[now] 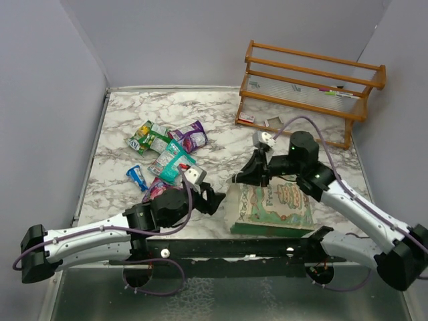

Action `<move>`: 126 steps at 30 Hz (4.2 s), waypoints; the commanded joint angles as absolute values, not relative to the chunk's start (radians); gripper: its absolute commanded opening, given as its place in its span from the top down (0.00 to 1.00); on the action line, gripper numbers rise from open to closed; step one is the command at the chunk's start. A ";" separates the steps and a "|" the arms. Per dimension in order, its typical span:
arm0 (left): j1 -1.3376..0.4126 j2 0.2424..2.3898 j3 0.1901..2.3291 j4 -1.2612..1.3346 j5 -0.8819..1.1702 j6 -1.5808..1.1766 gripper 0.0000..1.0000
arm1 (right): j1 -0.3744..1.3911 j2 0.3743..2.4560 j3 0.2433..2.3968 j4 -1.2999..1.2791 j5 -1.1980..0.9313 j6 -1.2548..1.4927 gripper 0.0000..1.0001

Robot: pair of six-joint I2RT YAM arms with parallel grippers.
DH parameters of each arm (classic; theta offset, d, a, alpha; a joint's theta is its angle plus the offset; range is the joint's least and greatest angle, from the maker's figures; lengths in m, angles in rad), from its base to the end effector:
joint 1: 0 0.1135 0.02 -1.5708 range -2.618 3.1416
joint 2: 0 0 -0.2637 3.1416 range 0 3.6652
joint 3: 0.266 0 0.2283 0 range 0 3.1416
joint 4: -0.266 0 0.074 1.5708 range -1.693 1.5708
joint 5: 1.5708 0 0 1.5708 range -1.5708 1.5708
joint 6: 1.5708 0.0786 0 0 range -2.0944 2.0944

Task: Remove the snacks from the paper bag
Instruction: Adjust the paper bag at the center of the board, then take out the snack from the paper bag.

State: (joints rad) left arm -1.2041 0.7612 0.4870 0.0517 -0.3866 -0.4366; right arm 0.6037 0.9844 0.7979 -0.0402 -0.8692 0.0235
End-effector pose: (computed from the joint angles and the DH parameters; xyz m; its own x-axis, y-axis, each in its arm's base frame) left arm 0.0996 -0.1766 0.2611 -0.3815 -0.0989 -0.9190 0.6306 0.6991 -0.3370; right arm 0.1497 0.1761 0.3232 -0.2080 -0.1250 -0.9701 -0.9745 0.1118 0.1945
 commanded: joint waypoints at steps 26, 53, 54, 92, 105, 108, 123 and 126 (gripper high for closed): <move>-1.193 0.532 0.477 -0.003 -0.421 -0.438 0.33 | 0.130 1.313 1.570 -0.543 -0.556 -0.140 0.98; -1.193 0.454 0.502 -0.109 -0.472 -0.470 0.34 | 0.508 1.427 1.282 -0.605 -1.022 -0.136 0.98; -1.193 0.455 0.496 -0.096 -0.462 -0.471 0.34 | 0.507 1.380 1.207 -0.535 -0.990 -0.084 0.98; -1.230 1.579 0.519 0.934 -0.457 0.136 0.69 | 0.502 1.167 1.180 -0.384 -0.843 0.024 0.98; -1.109 1.839 0.514 1.345 -0.270 0.225 0.68 | 0.501 1.154 1.181 -0.391 -0.859 0.000 0.98; -1.082 1.899 0.549 1.377 -0.245 0.246 0.64 | 0.502 1.153 1.184 -0.390 -0.871 0.003 0.98; -0.986 2.174 0.766 1.388 -0.204 0.332 0.36 | 0.502 1.151 1.216 -0.416 -0.890 0.007 0.98; -0.980 2.197 0.847 1.245 -0.176 0.334 0.51 | 0.502 1.150 1.221 -0.419 -0.894 0.014 0.98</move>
